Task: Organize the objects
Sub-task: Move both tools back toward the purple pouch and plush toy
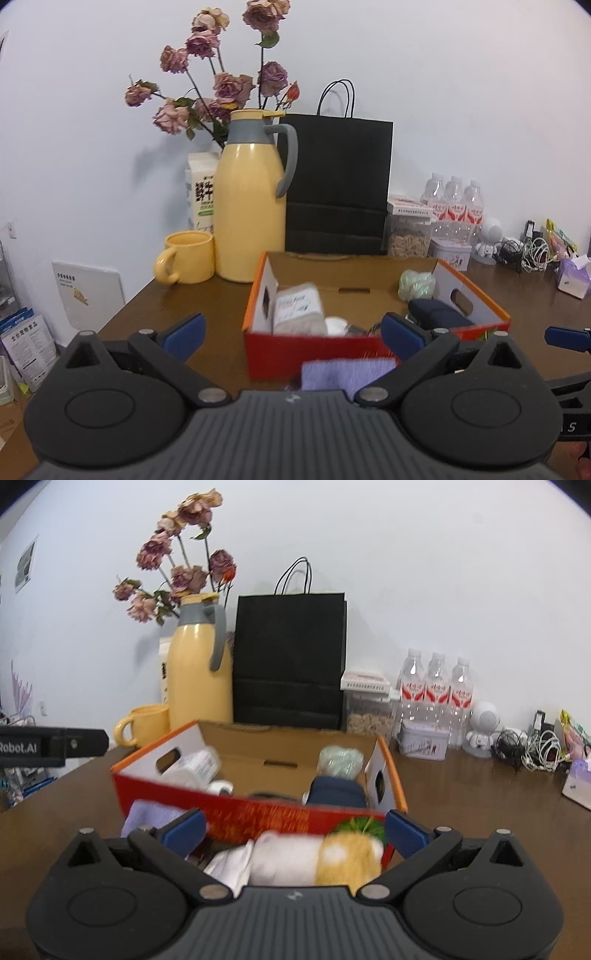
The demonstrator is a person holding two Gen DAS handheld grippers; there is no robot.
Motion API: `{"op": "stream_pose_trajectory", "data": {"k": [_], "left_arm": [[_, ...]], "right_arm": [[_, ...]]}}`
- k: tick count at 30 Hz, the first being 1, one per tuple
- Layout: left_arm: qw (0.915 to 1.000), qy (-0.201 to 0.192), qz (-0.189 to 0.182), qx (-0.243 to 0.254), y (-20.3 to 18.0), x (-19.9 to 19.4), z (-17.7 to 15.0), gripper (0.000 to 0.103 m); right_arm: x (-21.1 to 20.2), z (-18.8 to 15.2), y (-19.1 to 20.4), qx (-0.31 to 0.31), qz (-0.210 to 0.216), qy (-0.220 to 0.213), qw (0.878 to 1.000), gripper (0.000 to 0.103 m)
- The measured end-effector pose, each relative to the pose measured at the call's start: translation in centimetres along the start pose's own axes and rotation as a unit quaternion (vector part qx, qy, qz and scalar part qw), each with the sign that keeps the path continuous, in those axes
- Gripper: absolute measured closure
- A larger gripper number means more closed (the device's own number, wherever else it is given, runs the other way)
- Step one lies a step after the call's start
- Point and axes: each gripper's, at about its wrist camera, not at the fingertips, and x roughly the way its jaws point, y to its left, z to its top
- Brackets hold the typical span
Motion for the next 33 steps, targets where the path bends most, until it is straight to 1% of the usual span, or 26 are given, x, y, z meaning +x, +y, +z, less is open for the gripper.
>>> {"op": "stream_pose_trajectory", "data": {"k": [8,11,15,16,17,21,23,25,27,29,33], "left_arm": [[0.9995,0.033,0.0,0.003,1.7,-2.6,-3.6,0.0],[0.9988,0.049,0.001,-0.002,2.4,-3.2,-5.0,0.0],[0.9976,0.068,-0.009,0.0,2.8,-3.8,-6.9,0.0],[0.9974,0.071,-0.011,-0.002,3.0,-3.9,-7.2,0.0],[0.9971,0.074,-0.012,-0.004,3.2,-4.0,-7.4,0.0],[0.9965,0.081,-0.011,-0.017,4.0,-4.2,-8.1,0.0],[0.9963,0.082,-0.01,-0.022,4.3,-4.2,-8.2,0.0],[0.9962,0.083,-0.009,-0.026,4.5,-4.2,-8.2,0.0],[0.9961,0.083,-0.008,-0.028,4.7,-4.2,-8.2,0.0],[0.996,0.083,-0.009,-0.03,4.9,-4.2,-8.3,0.0],[0.996,0.082,-0.009,-0.033,5.0,-4.3,-8.2,0.0]], "right_arm": [[-2.4,-3.8,2.2,-0.021,0.019,0.044,0.999,0.0],[-2.7,-5.1,3.3,-0.03,0.03,0.065,0.997,0.0],[-2.5,-6.6,4.6,-0.034,0.05,0.092,0.994,0.001],[-2.4,-6.8,4.9,-0.035,0.052,0.096,0.993,0.003],[-2.2,-6.9,5.2,-0.037,0.057,0.1,0.993,0.008],[-1.5,-7.0,6.3,-0.048,0.073,0.109,0.99,0.017],[-1.0,-6.9,6.7,-0.052,0.079,0.114,0.989,0.03],[-0.7,-6.9,7.1,-0.053,0.083,0.118,0.988,0.036],[-0.5,-6.8,7.2,-0.052,0.088,0.118,0.988,0.039],[-0.5,-6.8,7.1,-0.048,0.1,0.119,0.987,0.051],[-0.7,-6.9,7.0,-0.045,0.108,0.117,0.986,0.059]]}}
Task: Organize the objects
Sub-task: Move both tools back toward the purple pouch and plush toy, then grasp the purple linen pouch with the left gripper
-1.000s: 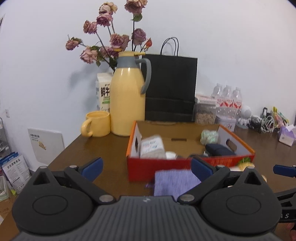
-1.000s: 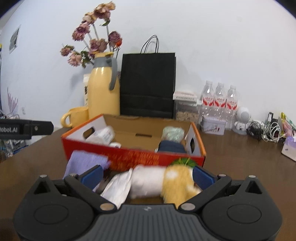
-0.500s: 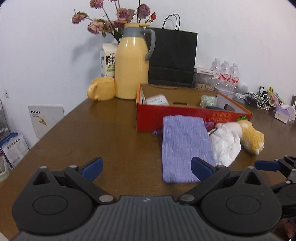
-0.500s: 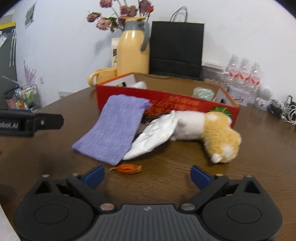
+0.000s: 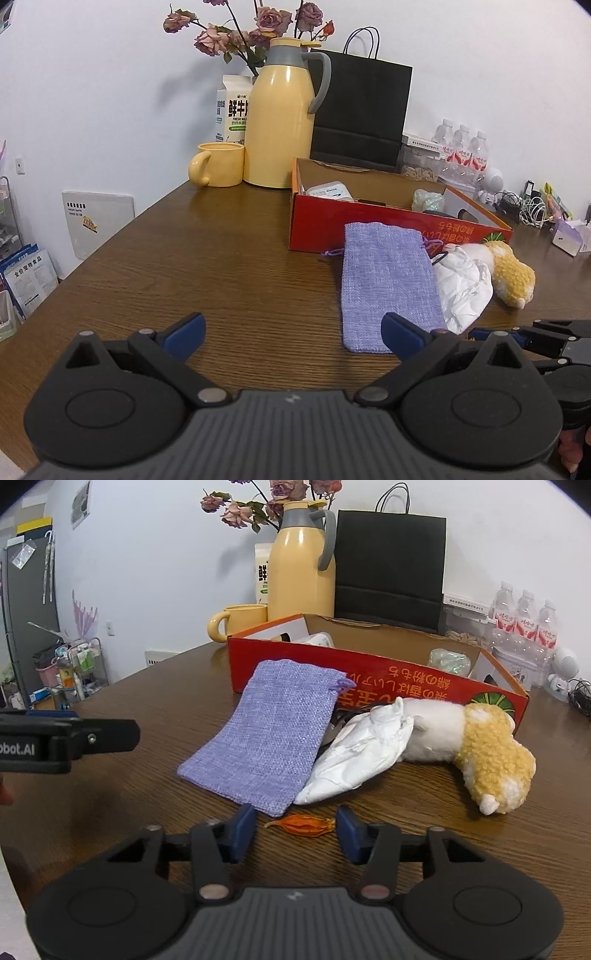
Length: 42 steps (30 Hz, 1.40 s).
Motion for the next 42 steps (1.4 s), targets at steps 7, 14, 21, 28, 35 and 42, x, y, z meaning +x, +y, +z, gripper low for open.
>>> {"op": "stream_pose_trajectory", "data": {"k": [7,14,21,28,35,42], "left_arm": [[1.0,0.0,-0.002,0.001,-0.1,-0.1,0.0,0.0],[1.0,-0.002,-0.002,0.005,-0.6,0.0,0.3,0.0],[0.9998,0.008,-0.013,0.013,-1.9,1.0,0.7,0.0],[0.9989,0.024,-0.036,0.019,-4.5,3.3,1.6,0.0],[0.9972,0.051,-0.05,0.023,-7.2,6.7,2.1,0.0],[0.9971,0.059,-0.028,0.038,-8.9,9.3,2.1,0.0]], "right_arm": [[-0.1,-0.1,-0.1,-0.001,0.0,-0.004,1.0,0.063],[-1.2,-0.2,-0.7,0.006,-0.006,-0.021,1.0,0.063],[-2.6,-0.2,-2.2,0.017,-0.025,-0.049,0.998,0.063],[-3.7,0.3,-4.8,0.028,-0.059,-0.079,0.995,0.063],[-3.3,1.6,-7.5,0.029,-0.078,-0.097,0.992,0.063],[-2.0,2.6,-8.8,0.03,-0.078,-0.112,0.99,0.063]]}}
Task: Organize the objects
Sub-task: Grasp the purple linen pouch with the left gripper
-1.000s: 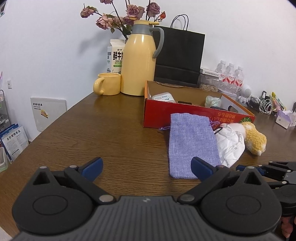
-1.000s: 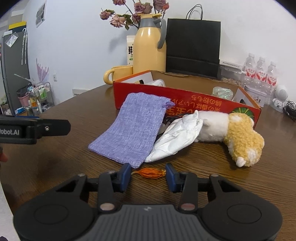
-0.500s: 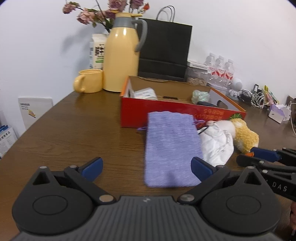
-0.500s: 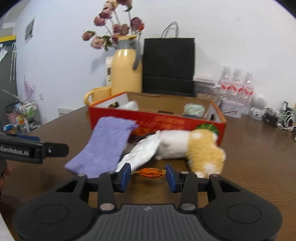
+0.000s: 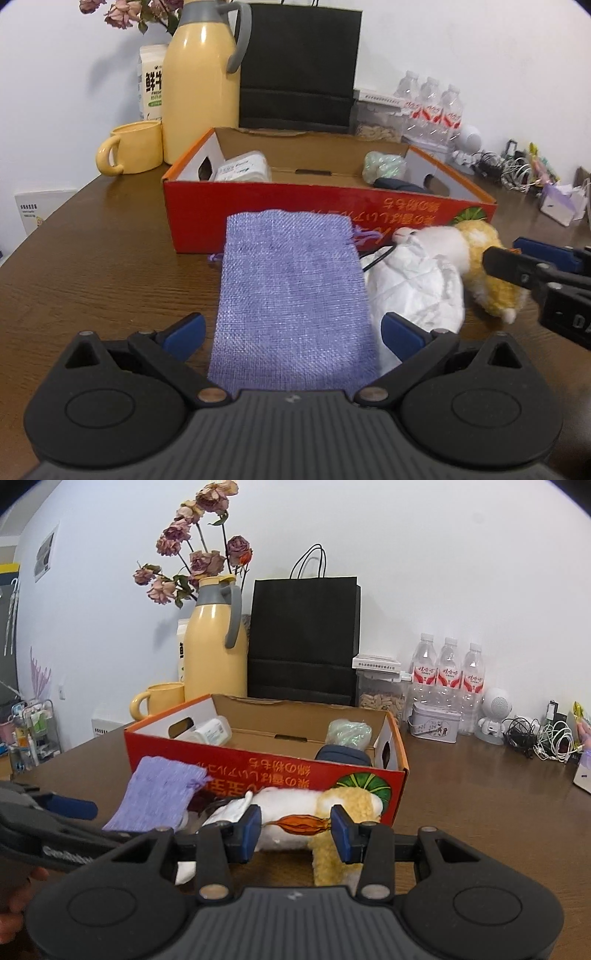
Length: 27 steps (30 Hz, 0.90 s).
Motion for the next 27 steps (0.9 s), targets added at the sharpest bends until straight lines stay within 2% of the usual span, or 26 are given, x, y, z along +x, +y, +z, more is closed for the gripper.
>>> {"op": "stream_pose_trajectory", "data": {"k": [6,16,19,27], "left_arm": [[0.9996,0.02,0.022,0.0,0.2,1.4,-0.3,0.0],[0.9996,0.021,0.021,0.004,0.2,1.3,-0.5,0.001],[0.9995,0.018,0.026,0.007,0.1,1.0,-0.6,0.011],[0.9998,-0.002,0.021,0.002,0.4,-0.5,-1.1,0.069]], "right_arm": [[0.7,-0.7,-0.3,0.007,0.008,0.007,1.0,0.063],[0.6,-1.3,0.1,-0.002,0.01,0.005,1.0,0.063],[0.5,-1.4,0.1,-0.004,0.008,0.004,1.0,0.063],[0.4,-1.8,0.4,-0.016,0.002,0.0,1.0,0.063]]}}
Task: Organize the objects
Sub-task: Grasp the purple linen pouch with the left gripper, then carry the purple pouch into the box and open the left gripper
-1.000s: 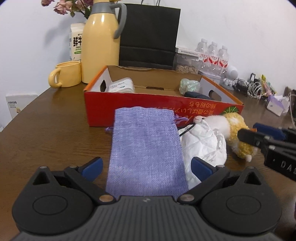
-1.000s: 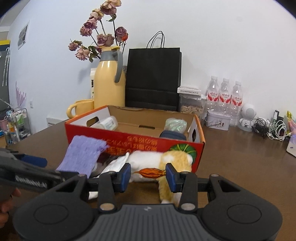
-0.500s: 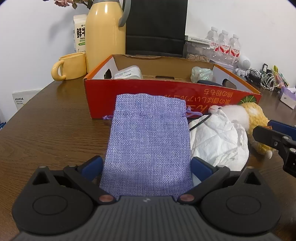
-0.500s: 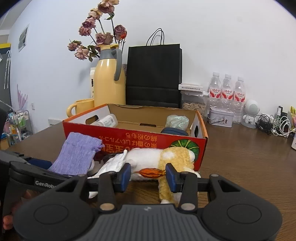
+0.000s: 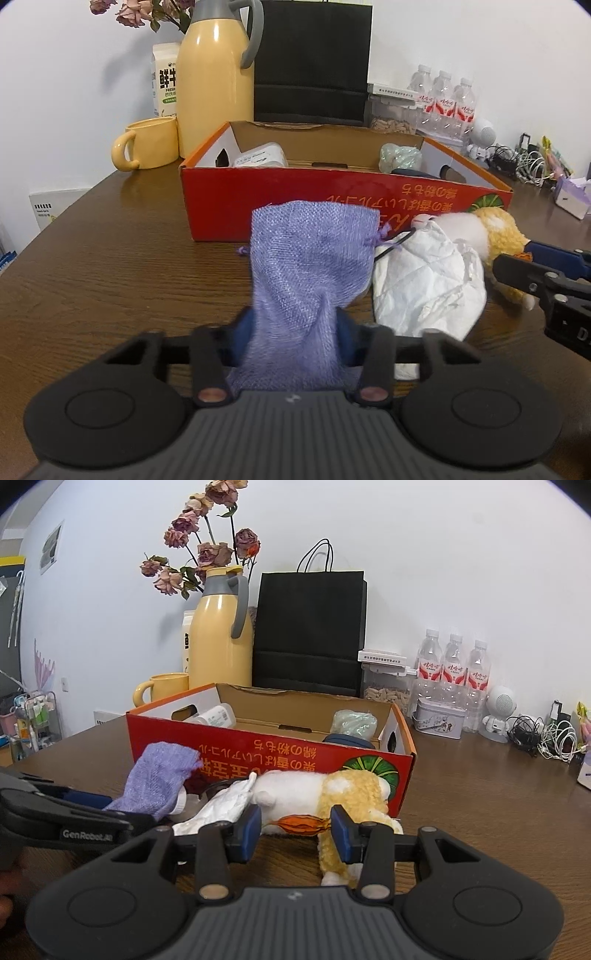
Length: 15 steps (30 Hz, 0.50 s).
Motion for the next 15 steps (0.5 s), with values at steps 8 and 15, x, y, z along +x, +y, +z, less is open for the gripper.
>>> {"op": "stream_pose_trajectory", "data": {"k": [8,15], "left_arm": [[0.9998,-0.02,-0.006,-0.002,0.6,-2.0,-0.2,0.085],[0.9989,-0.045,-0.008,0.011,0.5,-3.6,0.9,0.085]], "right_arm": [[-0.3,-0.1,0.0,-0.002,0.0,-0.008,1.0,0.063],[-0.7,0.0,0.5,-0.01,0.0,-0.017,1.0,0.063]]}}
